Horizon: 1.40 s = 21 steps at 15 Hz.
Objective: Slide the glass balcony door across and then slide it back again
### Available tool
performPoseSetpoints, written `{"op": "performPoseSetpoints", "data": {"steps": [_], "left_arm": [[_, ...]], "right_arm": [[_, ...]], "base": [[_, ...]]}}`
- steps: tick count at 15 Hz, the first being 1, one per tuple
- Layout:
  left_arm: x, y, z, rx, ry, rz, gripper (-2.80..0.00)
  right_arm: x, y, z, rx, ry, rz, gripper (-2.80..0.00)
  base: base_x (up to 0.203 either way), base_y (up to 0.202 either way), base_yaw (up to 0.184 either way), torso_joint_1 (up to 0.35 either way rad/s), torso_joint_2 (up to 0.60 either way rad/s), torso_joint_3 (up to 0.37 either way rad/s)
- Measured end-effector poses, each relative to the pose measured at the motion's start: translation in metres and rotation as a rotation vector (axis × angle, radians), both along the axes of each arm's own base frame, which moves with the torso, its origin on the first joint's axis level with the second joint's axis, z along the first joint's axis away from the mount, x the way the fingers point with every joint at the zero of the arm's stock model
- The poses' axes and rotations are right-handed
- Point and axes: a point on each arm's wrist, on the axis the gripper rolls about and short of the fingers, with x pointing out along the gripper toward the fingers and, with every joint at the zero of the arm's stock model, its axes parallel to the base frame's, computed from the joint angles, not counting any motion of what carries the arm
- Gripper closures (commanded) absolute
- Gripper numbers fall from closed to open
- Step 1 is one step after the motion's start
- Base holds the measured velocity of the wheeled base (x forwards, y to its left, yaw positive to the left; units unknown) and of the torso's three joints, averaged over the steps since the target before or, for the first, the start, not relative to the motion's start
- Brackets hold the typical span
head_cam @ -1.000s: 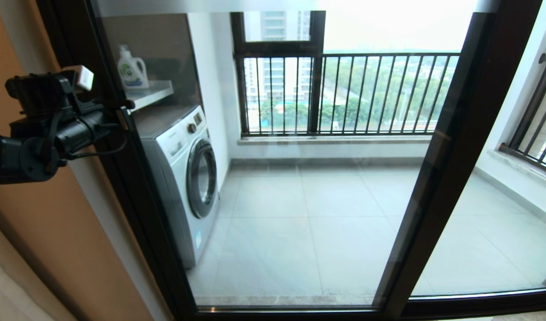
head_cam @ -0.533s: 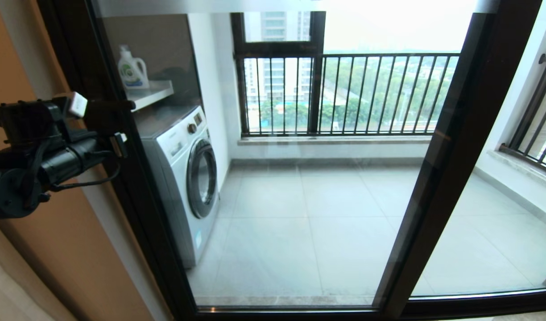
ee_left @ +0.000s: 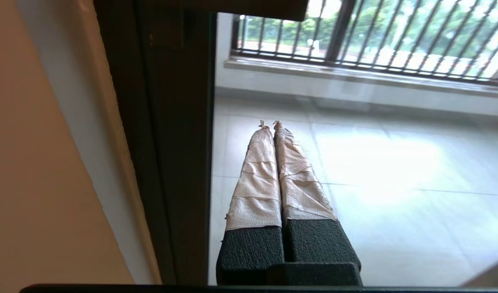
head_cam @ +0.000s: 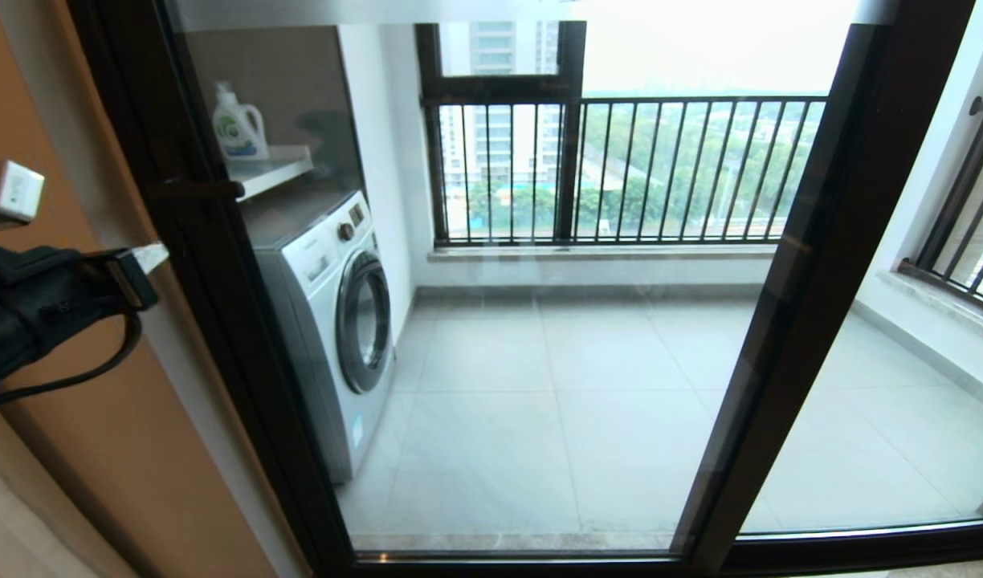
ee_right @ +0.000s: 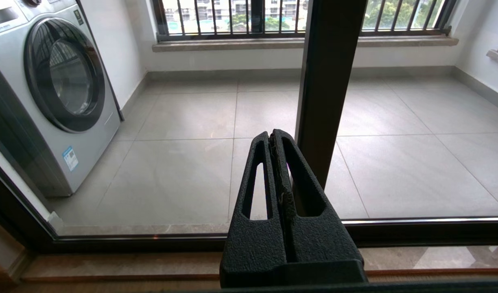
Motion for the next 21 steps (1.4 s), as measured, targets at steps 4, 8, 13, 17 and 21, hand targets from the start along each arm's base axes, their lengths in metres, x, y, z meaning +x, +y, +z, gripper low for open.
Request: {"op": "performPoseSetpoints", "data": {"steps": [4, 8, 13, 17, 21], "left_arm": [[-0.091, -0.002, 0.025, -0.089, -0.046, -0.136, 0.0], [-0.171, -0.025, 0.05, -0.169, 0.001, -0.348, 0.0], [-0.236, -0.051, 0.109, -0.378, 0.0, -0.543, 0.0], [-0.28, -0.066, 0.138, -0.419, 0.002, -0.756, 0.0], [-0.332, -0.056, 0.151, -0.51, 0.066, -1.101, 0.0]], "right_arm": [[0.0, 0.0, 0.0, 0.0, 0.0, 0.0, 0.0], [0.0, 0.0, 0.0, 0.0, 0.0, 0.0, 0.0], [0.0, 0.0, 0.0, 0.0, 0.0, 0.0, 0.0], [0.0, 0.0, 0.0, 0.0, 0.0, 0.001, 0.0], [0.0, 0.0, 0.0, 0.0, 0.0, 0.0, 0.0]], "base": [[0.0, 0.0, 0.0, 0.0, 0.0, 0.0], [0.0, 0.0, 0.0, 0.0, 0.0, 0.0], [0.0, 0.0, 0.0, 0.0, 0.0, 0.0], [0.0, 0.0, 0.0, 0.0, 0.0, 0.0], [0.0, 0.0, 0.0, 0.0, 0.0, 0.0]]}}
